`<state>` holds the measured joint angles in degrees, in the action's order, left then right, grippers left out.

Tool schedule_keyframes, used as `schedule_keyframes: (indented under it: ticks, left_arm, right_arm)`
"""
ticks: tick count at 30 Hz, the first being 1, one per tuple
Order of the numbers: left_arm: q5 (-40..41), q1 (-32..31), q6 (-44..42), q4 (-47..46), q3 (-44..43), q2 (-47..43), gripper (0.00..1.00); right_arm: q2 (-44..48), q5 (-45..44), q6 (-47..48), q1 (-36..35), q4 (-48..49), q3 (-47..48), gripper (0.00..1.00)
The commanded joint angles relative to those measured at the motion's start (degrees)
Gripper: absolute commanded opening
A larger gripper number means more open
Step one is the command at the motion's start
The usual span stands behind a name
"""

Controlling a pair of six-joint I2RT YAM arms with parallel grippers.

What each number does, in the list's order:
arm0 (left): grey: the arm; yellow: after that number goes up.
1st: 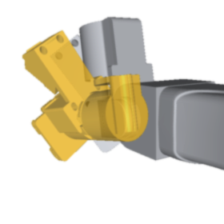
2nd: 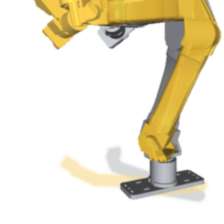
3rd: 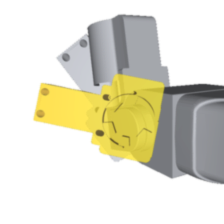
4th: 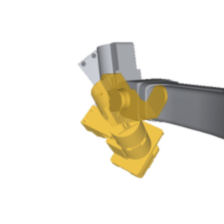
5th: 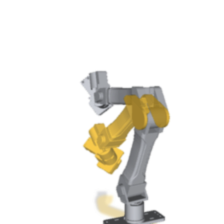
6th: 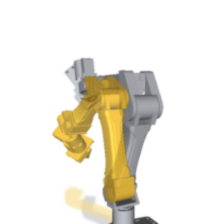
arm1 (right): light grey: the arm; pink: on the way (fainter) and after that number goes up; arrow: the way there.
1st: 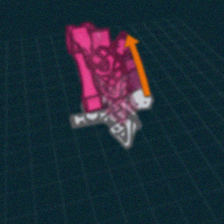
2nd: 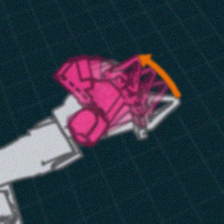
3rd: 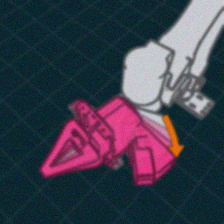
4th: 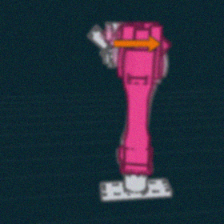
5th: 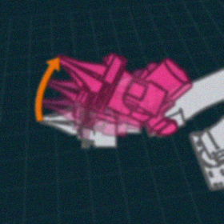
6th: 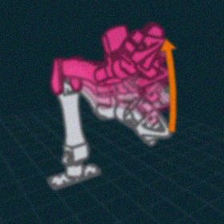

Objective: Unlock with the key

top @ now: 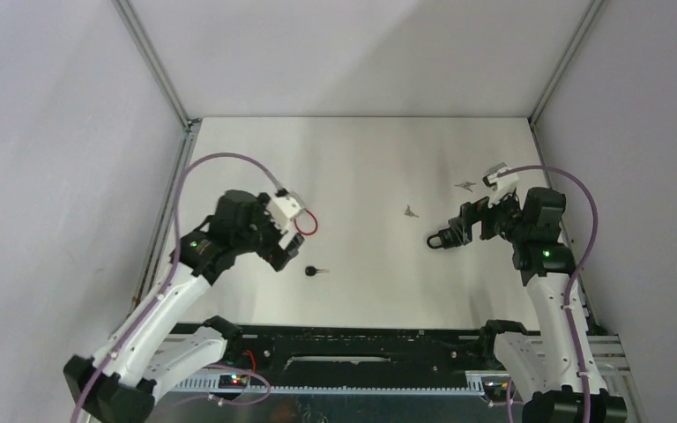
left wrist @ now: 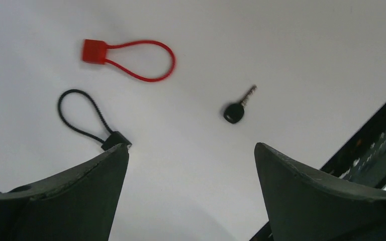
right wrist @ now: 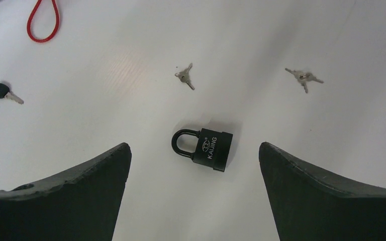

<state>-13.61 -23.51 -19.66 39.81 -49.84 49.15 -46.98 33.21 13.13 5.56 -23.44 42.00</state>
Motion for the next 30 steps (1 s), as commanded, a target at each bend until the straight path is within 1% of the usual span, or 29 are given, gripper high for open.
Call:
schedule_keyframes:
  ticks: [1,6,10,17,23,30]
  left_arm:
    - [7.9,-9.1,-6.5,3.0,-0.2,4.8,0.98]
    - [10.8,-16.4,-10.7,0.0,1.7,12.5,0.98]
    - [10.6,-19.1,-13.9,-1.4,1.1,21.2,0.91]
    - [8.9,-19.9,-18.5,-6.4,2.1,28.8,0.89]
    - [8.9,-20.0,-22.7,-8.6,2.5,34.2,0.81]
    - [9.4,-20.0,-26.2,-11.4,4.5,37.3,0.74]
  right_arm:
    - [-0.8,-0.6,2.4,-1.0,0.7,-0.6,1.00]
    - [-1.2,-0.9,2.9,-1.3,0.8,-0.9,1.00]
    - [-0.9,-0.8,3.3,-1.3,0.9,-1.5,1.00]
    - [-1.7,0.6,3.6,-1.4,0.8,-1.7,1.00]
    - [-1.9,0.6,3.9,-1.5,0.5,-1.7,1.00]
    - [-2.1,1.0,4.1,-1.4,0.5,-1.8,1.00]
